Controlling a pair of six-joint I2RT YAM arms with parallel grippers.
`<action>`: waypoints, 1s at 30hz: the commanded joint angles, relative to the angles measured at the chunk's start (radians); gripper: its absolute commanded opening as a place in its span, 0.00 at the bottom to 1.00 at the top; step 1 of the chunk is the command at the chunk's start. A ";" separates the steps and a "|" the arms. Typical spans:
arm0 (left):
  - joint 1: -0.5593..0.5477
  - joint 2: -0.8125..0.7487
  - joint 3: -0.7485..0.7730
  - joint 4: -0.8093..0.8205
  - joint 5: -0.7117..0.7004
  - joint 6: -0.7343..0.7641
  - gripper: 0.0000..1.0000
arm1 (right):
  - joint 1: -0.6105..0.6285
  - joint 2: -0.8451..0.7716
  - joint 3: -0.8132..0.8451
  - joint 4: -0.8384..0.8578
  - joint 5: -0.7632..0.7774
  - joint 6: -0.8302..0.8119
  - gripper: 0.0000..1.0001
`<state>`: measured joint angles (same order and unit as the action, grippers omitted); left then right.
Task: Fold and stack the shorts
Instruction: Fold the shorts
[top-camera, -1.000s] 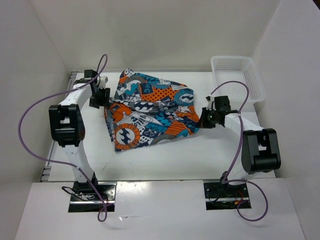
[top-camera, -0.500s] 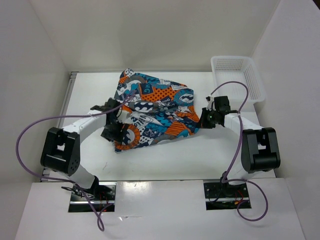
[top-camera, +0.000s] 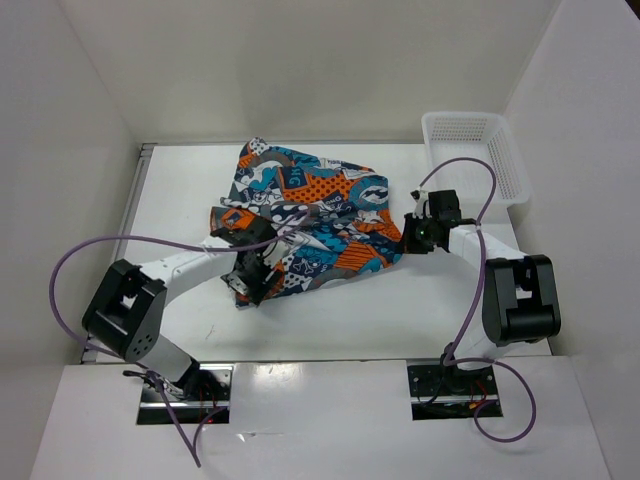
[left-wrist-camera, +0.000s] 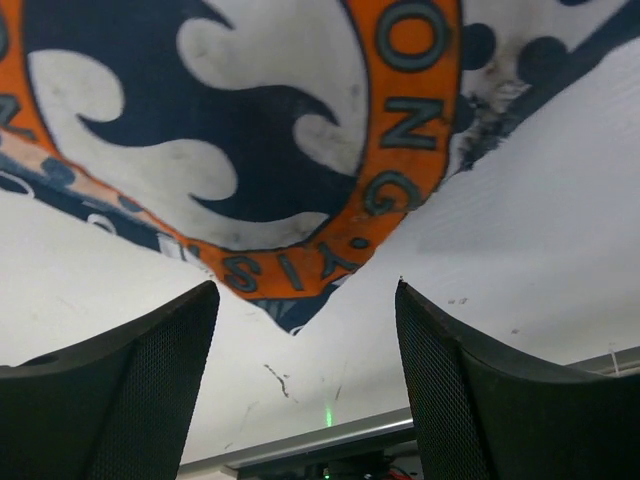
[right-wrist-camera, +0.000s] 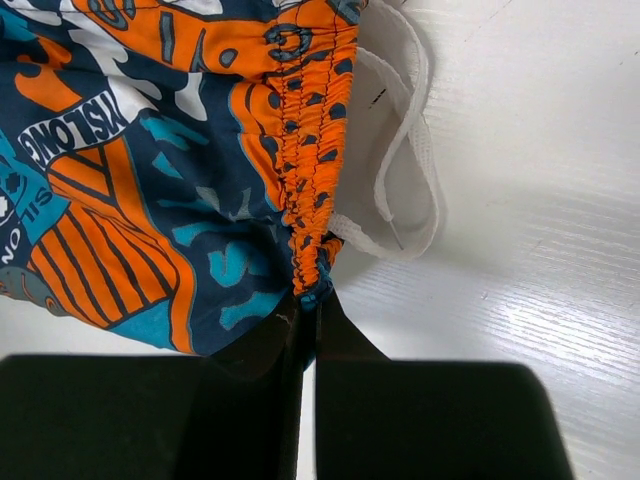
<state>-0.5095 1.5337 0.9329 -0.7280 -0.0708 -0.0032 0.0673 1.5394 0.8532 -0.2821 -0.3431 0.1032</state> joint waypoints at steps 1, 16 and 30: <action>-0.047 0.000 -0.035 0.013 -0.032 0.003 0.79 | -0.008 -0.038 0.021 0.027 0.018 -0.030 0.00; -0.037 0.091 -0.082 0.164 -0.150 0.003 0.11 | -0.008 -0.027 0.061 -0.044 -0.065 -0.250 0.00; 0.014 -0.309 0.086 -0.362 -0.010 0.003 0.00 | 0.101 -0.099 0.214 -0.537 -0.232 -0.864 0.00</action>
<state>-0.4690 1.3178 0.9890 -0.9176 -0.1169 -0.0036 0.1020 1.4986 1.0210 -0.6571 -0.5301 -0.5964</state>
